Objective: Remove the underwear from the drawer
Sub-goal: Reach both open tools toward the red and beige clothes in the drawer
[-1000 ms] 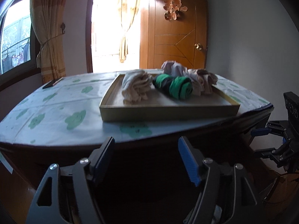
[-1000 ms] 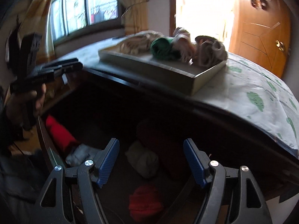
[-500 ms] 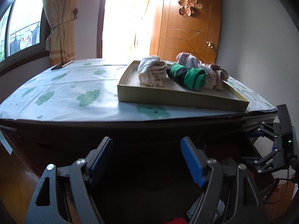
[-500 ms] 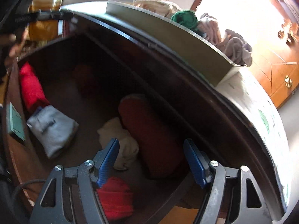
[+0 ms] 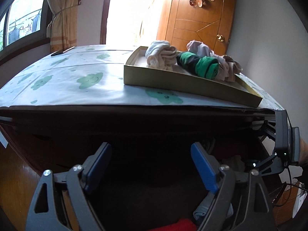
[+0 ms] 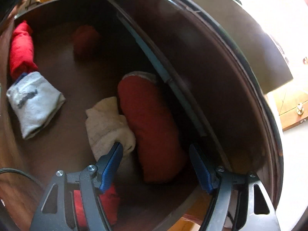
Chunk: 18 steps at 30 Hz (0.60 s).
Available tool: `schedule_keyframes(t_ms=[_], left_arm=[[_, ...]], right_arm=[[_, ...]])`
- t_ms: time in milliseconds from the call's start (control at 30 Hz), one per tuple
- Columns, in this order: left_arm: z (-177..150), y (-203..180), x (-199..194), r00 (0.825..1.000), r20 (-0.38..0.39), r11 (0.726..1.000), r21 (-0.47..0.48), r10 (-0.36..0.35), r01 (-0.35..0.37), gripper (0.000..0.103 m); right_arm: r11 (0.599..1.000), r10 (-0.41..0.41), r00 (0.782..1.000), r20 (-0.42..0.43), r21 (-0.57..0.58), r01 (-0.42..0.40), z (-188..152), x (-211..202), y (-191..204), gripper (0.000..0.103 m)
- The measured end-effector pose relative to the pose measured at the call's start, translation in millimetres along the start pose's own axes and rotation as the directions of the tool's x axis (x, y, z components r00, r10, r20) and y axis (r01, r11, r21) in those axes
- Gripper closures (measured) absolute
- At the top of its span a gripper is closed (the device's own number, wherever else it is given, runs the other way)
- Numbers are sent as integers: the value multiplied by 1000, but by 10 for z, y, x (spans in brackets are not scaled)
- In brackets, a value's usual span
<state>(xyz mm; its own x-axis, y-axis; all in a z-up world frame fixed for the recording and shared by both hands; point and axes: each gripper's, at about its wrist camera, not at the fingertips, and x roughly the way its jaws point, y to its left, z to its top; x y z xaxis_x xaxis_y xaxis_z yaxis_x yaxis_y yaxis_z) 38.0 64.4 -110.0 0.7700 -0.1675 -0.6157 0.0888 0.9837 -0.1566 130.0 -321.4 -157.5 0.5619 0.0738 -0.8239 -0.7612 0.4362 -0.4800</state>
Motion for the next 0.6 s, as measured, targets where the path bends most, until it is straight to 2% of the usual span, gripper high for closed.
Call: schedule_keyframes(t_ms=[233,400,467,500,533,567,600], left_arm=[[-30,-38,23,1000,-24,1000,20,-16,17,15],[-31,-60,41,999,-38,999,30,-15,16,15],[-36,-67,47,999,-41,999,33,-17,19,14],[-39,-69,51,999,-44,999,33,-18,19,14],[-39,-65,51,999,-45,999,33,-19,20,14],[-39,-65,55,999,-47,999,33,-20,22,14],[-40,-65,56,999,-48,999,33,-22,23,14]], right_arm=[[997,-23,999,-30,-74,21,60,54,52,39],[987,-89,986,-144,-145,68,23,312,172,39],[986,-82,981,-175,-158,54,33,411,227,40],[986,-83,980,-179,-157,54,50,440,244,42],[989,-71,980,-185,-144,44,64,457,240,48],[992,-51,980,-191,-124,27,83,467,229,59],[994,-34,979,-202,-110,11,95,481,217,65]])
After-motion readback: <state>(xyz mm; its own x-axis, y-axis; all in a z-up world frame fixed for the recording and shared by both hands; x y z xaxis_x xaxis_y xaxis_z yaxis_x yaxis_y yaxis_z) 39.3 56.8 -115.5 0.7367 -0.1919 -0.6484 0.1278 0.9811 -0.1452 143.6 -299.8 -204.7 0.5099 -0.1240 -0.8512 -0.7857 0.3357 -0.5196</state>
